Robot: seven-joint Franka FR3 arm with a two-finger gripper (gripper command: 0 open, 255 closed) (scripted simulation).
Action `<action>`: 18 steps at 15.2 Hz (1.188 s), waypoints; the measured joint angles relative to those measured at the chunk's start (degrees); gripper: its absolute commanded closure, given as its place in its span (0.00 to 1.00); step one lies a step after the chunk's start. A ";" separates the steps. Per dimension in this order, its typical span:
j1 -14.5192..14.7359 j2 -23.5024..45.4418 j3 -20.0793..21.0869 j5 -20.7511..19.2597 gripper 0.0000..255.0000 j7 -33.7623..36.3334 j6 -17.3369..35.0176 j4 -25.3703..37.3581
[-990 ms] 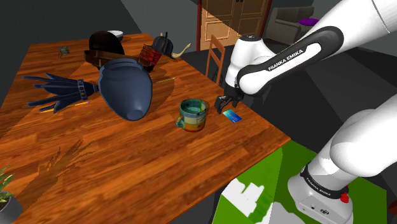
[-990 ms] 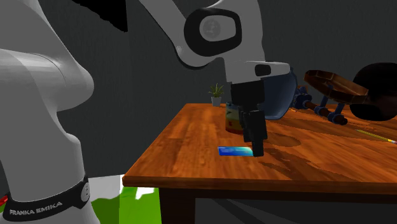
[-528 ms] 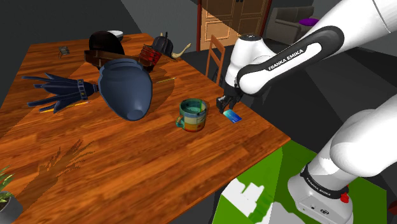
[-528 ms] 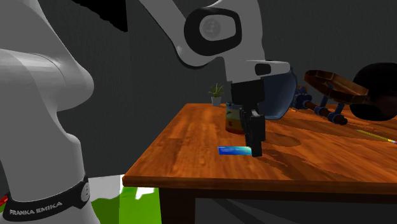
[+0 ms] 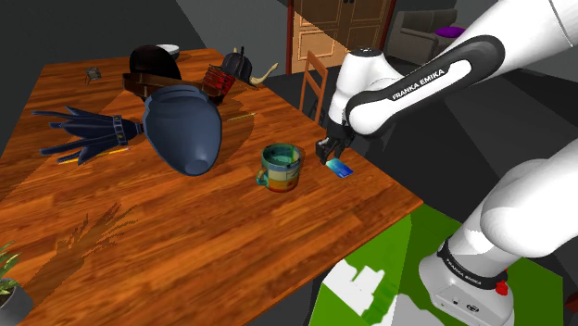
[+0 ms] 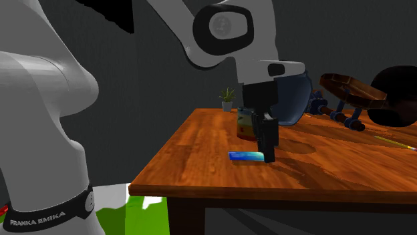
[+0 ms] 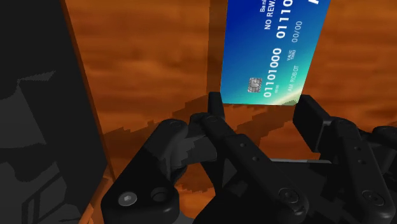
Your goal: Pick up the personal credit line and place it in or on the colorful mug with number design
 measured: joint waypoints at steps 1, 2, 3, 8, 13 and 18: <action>0.08 -0.65 -0.08 0.18 1.00 -0.17 -0.96 0.28; 0.17 -1.27 -0.13 0.34 1.00 -0.27 -1.82 0.50; 0.25 -1.80 -0.17 0.46 1.00 -0.37 -2.64 0.79; 0.46 -4.26 -0.55 0.97 1.00 -1.07 -7.12 2.83; 0.71 -6.54 -0.77 1.37 1.00 -1.46 -11.54 4.98; 0.87 -8.65 -1.01 1.68 1.00 -1.84 -16.18 7.54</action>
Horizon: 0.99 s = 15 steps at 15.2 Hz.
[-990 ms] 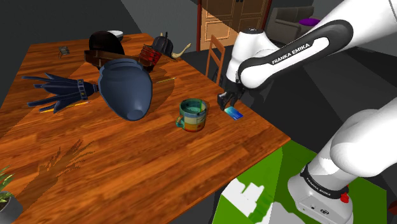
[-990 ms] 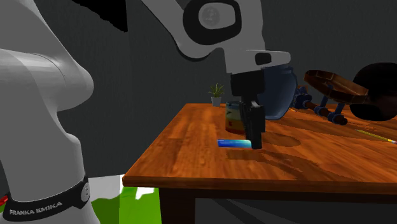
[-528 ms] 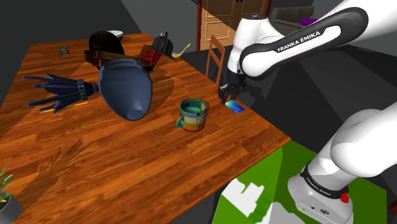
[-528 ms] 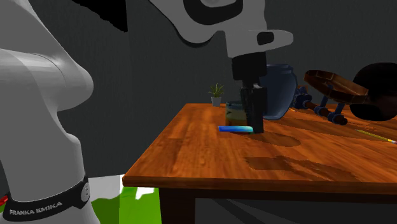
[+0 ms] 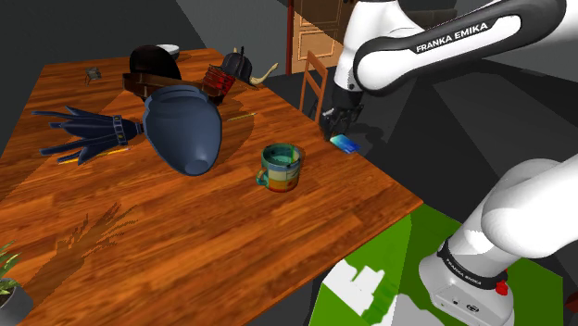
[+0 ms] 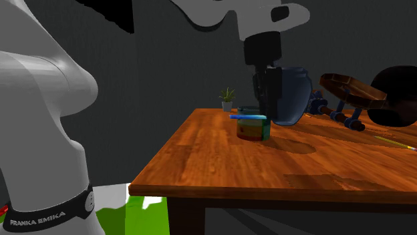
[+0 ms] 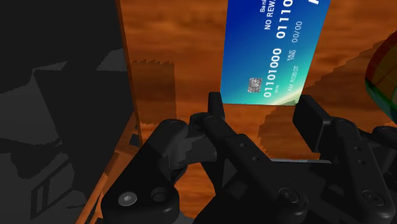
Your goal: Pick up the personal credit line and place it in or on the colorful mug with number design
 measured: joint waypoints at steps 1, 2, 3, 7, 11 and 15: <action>0.02 -0.59 -0.12 0.06 1.00 -0.16 -0.83 0.25; -0.01 -0.57 -0.17 0.04 1.00 -0.24 -1.63 1.06; -0.01 -0.68 -0.18 0.05 1.00 -0.27 -2.26 1.57; 0.03 -1.90 -0.40 0.17 1.00 -0.57 -5.74 3.86; 0.02 -2.60 -0.59 0.21 1.00 -0.83 -8.92 6.34; 0.54 -1.45 0.76 0.47 1.00 0.85 -10.74 9.27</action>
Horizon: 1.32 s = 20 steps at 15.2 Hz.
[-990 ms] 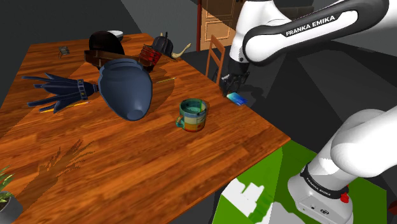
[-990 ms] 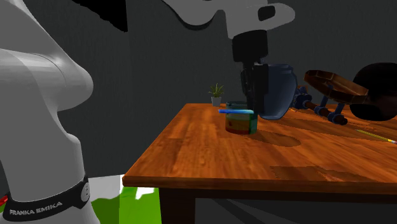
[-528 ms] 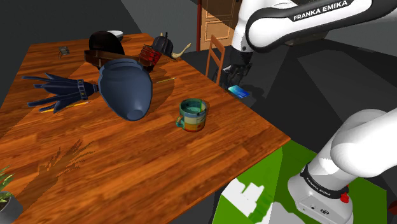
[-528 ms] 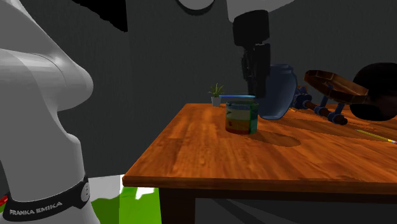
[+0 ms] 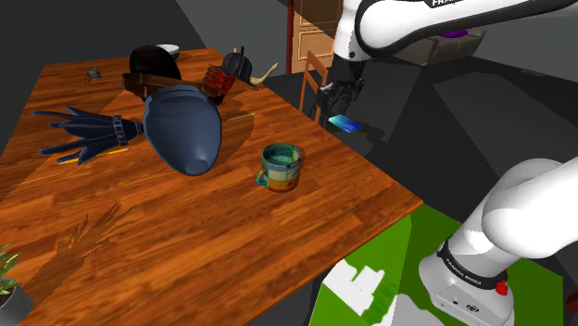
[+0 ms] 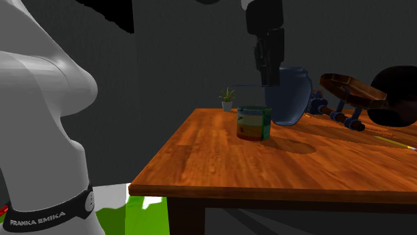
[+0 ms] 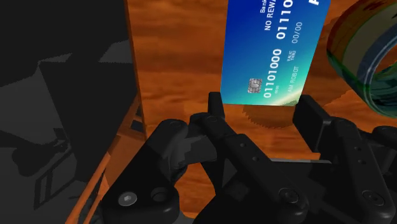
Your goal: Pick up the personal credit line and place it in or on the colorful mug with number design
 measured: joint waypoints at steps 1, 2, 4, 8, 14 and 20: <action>0.38 1.09 1.06 0.12 1.00 1.36 -0.28 1.29; 0.72 2.20 2.07 0.20 1.00 2.67 -0.28 2.37; 1.26 4.80 3.98 0.12 1.00 5.22 -0.81 5.40; 2.38 10.16 7.89 -0.64 1.00 10.74 -1.65 11.32; 4.08 20.00 13.03 -3.89 1.00 19.08 -3.02 21.56; 4.37 22.08 13.67 -4.90 1.00 20.81 0.66 19.70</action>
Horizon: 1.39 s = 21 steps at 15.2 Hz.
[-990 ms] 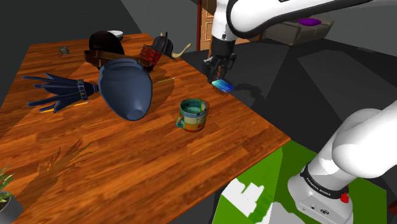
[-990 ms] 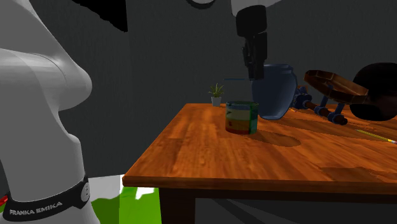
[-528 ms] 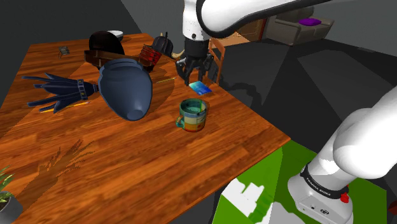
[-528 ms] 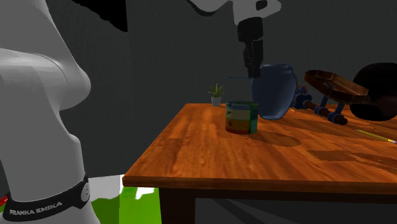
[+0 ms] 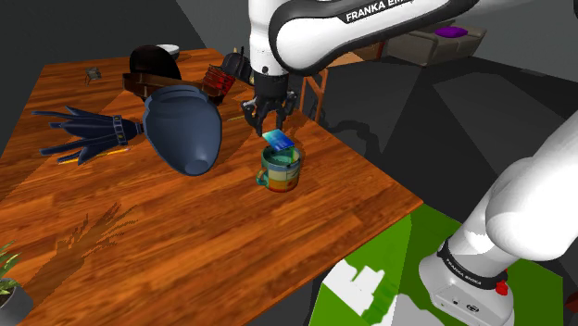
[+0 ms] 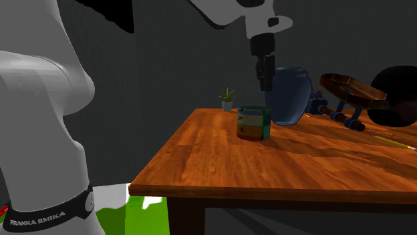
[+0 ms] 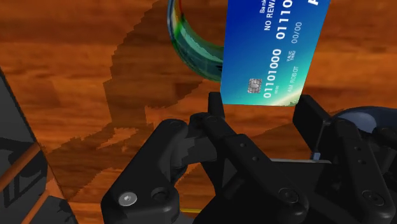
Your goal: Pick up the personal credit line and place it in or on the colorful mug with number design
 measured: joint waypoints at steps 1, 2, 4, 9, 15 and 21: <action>-0.01 0.22 0.01 -0.13 1.00 0.13 0.78 -0.59; 0.04 0.48 0.09 -0.29 1.00 0.39 1.52 -1.10; 0.05 1.03 0.15 -0.60 1.00 0.73 2.99 -2.09; 0.01 2.18 0.20 -1.35 1.00 1.43 6.45 -4.52; 0.04 2.28 0.25 -1.49 1.00 1.64 7.23 -5.04; 0.03 2.33 0.24 -1.49 0.00 1.63 7.16 -5.08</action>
